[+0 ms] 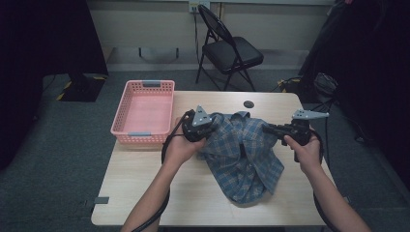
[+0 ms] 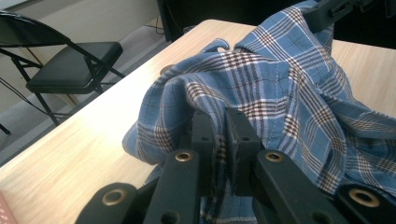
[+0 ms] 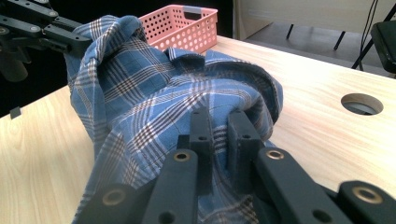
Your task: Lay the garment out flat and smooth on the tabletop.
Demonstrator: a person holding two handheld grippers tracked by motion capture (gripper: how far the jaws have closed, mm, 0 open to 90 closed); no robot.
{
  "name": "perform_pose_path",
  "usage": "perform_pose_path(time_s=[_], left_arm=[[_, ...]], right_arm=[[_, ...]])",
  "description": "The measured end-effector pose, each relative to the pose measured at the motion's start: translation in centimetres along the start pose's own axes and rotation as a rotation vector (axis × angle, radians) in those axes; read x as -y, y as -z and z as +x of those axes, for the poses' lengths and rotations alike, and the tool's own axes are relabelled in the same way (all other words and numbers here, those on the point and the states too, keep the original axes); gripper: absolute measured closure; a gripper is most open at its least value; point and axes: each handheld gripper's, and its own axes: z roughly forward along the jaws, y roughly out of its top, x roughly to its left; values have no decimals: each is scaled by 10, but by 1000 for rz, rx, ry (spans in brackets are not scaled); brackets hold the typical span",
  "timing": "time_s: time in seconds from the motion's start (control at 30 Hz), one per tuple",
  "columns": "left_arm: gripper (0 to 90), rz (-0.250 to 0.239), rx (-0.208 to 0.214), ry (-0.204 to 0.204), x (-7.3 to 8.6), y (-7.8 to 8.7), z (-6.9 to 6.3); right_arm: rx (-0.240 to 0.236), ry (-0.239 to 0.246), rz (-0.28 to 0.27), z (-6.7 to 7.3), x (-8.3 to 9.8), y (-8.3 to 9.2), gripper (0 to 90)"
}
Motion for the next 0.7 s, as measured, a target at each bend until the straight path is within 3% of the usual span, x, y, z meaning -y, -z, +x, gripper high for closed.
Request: perform_pose_path(time_s=[0.43,0.7], left_arm=[[835,6,-20,3,-14,-11,17],[834,5,-27,1,-20,-16,22]], right_arm=[[27,-29,-16,-11,-16,-7,825],[48,-15,-16,-13,-23,-11,825]])
